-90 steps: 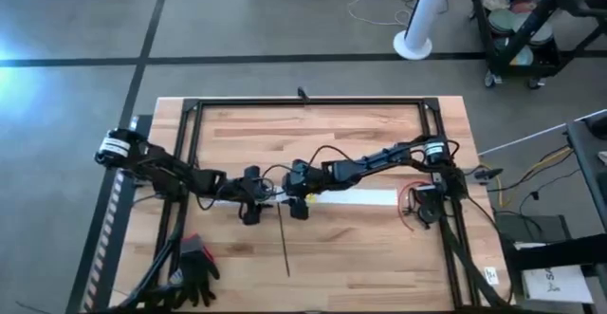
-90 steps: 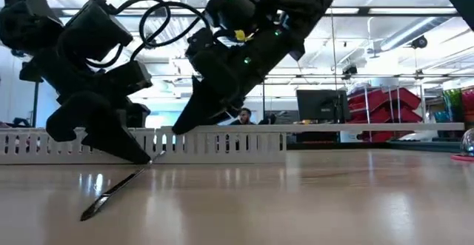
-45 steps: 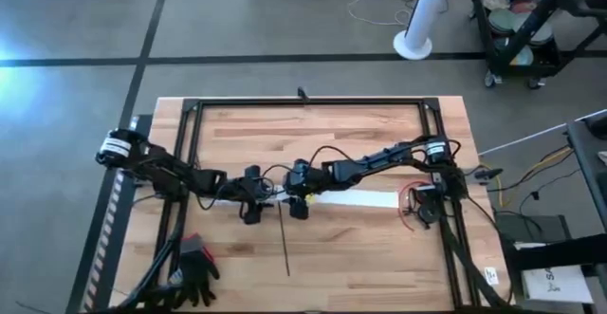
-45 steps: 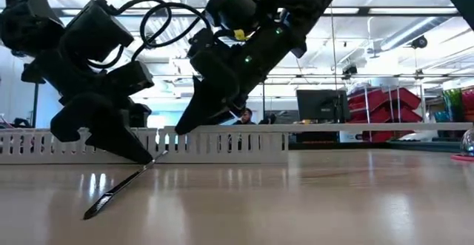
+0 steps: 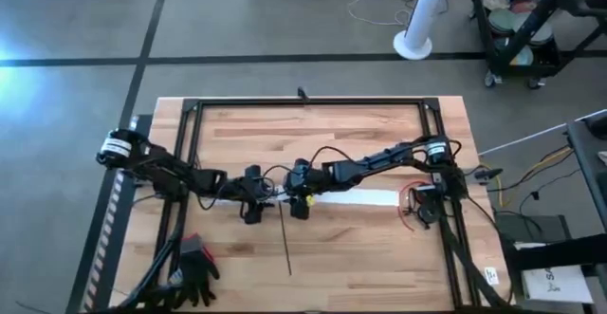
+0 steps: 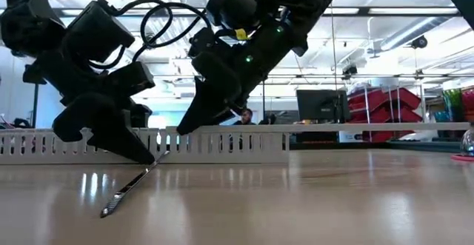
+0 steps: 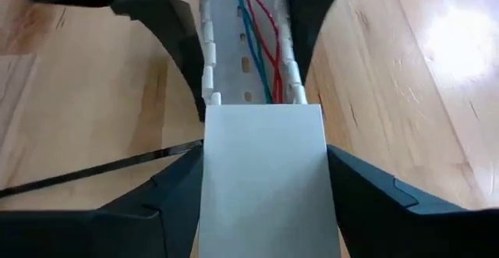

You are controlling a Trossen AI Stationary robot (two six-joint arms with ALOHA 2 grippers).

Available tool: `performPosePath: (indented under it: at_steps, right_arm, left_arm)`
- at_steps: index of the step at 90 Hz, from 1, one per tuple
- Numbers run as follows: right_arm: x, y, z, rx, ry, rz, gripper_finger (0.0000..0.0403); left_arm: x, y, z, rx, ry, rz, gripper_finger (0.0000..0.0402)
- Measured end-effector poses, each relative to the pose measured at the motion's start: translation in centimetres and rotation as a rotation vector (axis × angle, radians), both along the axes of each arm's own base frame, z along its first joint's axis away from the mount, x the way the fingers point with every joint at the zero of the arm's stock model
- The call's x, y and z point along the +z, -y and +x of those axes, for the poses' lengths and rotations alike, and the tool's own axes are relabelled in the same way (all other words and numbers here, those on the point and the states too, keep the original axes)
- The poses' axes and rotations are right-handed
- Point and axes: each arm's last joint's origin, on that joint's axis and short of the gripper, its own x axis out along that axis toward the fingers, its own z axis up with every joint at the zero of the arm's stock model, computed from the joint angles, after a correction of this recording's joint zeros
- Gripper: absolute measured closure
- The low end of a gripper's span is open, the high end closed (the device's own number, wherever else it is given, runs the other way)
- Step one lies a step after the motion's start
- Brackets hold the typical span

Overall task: Ziptie cables
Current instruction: Close the white cable duct

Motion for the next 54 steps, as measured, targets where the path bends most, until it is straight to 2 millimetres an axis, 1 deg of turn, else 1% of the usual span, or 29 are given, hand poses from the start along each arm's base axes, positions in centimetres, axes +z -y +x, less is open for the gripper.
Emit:
performPosePath:
  at_steps: [10, 17, 26, 39, 54]
  right_arm:
    - [0.0, 0.0, 0.3, 0.056, 0.036, 0.009, 0.0181]
    - [-0.4, 0.0, 0.6, 0.091, 0.066, 0.009, 0.0182]
    - [-0.5, -0.1, 0.7, 0.115, 0.075, 0.017, 0.0179]
    - [-0.7, -0.1, 1.0, 0.111, 0.101, 0.03, 0.0178]
    - [-1.0, -0.1, 1.4, 0.081, 0.15, 0.062, 0.0182]
  left_arm:
    - [0.1, 0.0, 0.1, -0.005, 0.007, 0.002, 0.0183]
    - [0.1, 0.0, 0.1, -0.003, 0.011, 0.002, 0.0187]
    - [0.2, -0.1, 0.2, -0.005, 0.025, -0.002, 0.0184]
    - [0.4, -0.1, 0.4, -0.009, 0.052, -0.006, 0.0177]
    - [1.0, -0.1, 1.1, -0.017, 0.09, -0.005, 0.0188]
